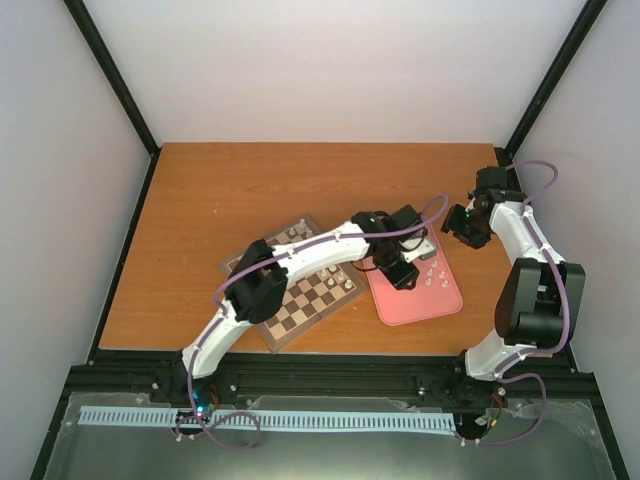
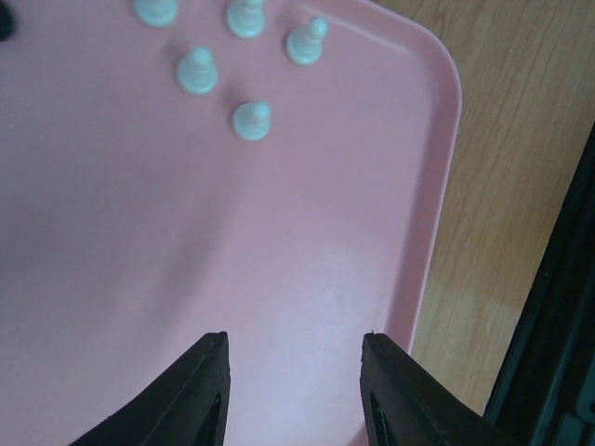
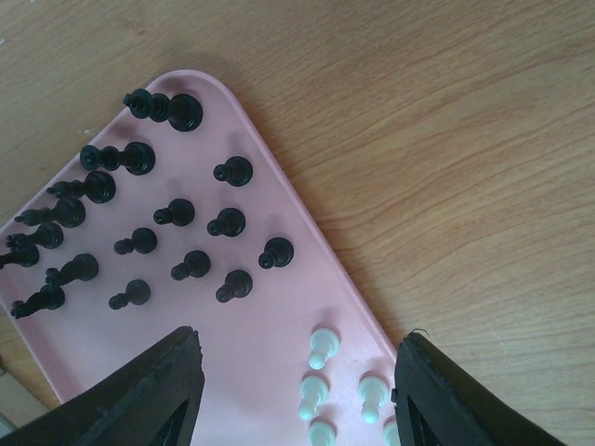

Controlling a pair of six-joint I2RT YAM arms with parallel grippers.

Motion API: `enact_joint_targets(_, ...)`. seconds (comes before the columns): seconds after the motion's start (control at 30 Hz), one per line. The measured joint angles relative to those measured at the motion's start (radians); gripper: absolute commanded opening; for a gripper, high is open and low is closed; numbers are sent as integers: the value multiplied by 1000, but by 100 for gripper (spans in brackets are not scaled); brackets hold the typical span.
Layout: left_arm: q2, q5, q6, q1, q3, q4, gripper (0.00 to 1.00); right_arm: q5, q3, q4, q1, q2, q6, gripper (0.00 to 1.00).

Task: Set up the chess pieces on the board
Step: Pick up the chess piece from the storage box.

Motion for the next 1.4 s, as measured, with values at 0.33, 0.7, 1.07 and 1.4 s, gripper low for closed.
enact_joint_targets(0.33, 224, 34, -55, -50, 256, 27, 40, 28, 3, -4, 0, 3, -13, 68)
enact_joint_targets(0.7, 289, -32, -148, -51, 287, 68, 30, 42, 3, -3, 0, 3, -14, 77)
enact_joint_targets(1.07, 330, -66, -182, -51, 318, 100, 26, 45, 3, -3, 0, 3, -15, 77)
enact_joint_targets(1.4, 356, -87, -195, -52, 353, 118, 10, 45, 3, -3, 0, 3, -16, 77)
